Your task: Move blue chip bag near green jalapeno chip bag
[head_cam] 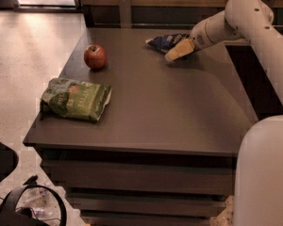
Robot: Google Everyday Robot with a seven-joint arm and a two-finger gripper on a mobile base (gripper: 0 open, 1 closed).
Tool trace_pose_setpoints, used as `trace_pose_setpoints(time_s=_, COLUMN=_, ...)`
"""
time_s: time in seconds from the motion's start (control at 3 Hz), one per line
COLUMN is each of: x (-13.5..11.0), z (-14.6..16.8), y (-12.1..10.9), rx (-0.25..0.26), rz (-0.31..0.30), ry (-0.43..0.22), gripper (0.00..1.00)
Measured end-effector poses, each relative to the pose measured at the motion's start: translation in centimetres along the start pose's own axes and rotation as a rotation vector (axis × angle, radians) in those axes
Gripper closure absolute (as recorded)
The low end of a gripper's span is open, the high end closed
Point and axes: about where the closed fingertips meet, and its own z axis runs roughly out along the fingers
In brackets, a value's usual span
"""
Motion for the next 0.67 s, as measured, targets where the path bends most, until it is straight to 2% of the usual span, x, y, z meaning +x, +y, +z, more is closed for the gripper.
trace_pose_setpoints(time_s=0.67, x=-0.8, z=2.8, y=0.9, rx=-0.037, rz=0.008, ry=-0.044, gripper=0.41)
